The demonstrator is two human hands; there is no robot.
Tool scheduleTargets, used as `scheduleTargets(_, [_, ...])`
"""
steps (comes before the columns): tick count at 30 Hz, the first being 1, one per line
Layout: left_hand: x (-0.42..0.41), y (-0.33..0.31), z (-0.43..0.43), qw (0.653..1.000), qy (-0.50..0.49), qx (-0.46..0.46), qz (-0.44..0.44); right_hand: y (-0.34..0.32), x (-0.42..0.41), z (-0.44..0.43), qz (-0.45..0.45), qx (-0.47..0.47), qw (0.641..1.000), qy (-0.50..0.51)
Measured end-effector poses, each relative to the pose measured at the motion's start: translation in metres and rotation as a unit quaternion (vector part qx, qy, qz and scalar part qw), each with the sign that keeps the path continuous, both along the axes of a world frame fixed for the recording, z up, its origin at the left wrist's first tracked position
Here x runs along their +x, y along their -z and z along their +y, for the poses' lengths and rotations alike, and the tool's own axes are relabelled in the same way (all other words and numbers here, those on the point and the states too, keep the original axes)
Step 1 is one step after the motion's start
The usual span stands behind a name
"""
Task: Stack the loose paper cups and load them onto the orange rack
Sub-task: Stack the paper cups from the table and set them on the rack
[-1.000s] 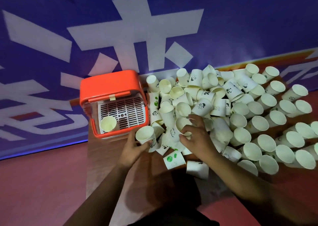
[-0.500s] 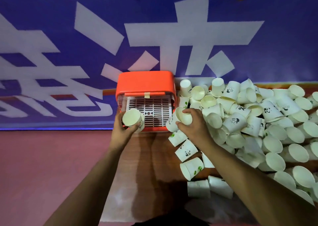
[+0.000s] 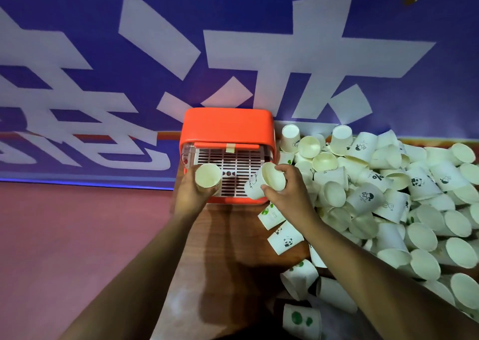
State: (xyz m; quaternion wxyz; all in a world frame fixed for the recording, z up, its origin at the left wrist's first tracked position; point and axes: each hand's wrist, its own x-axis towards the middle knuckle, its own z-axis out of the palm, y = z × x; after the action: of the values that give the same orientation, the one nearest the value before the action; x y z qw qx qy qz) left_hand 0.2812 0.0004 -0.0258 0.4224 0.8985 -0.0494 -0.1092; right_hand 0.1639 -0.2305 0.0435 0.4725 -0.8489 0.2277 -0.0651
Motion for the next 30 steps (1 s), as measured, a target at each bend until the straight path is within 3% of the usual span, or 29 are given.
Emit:
scheduleTargets(8, [0.004,0.018,0.007,0.994,0.073,0.079,0.036,0.011,0.027,0.026,-0.003,-0.026,0.997,-0.075])
scheduleTargets(11, [0.008,0.026,0.02,0.996,0.08,0.031,0.033,0.013,0.043,0.04,0.011,-0.036,0.994,-0.1])
scheduleTargets(17, [0.003,0.023,0.027,0.985,-0.034,-0.098,0.136,0.023,0.066,0.063,0.027,-0.045,0.986,-0.155])
scheduleTargets(21, [0.003,0.018,0.03,0.974,-0.049,-0.163,0.153,0.039,0.08,0.073,0.06,-0.121,0.966,-0.221])
scheduleTargets(24, [0.005,0.016,0.026,0.976,-0.033,-0.147,0.158,0.05,0.089,0.076,0.108,-0.163,0.946,-0.258])
scheduleTargets(30, [0.009,0.036,0.031,0.988,0.017,-0.094,0.118,0.07,0.094,0.077,0.161,-0.125,0.945,-0.255])
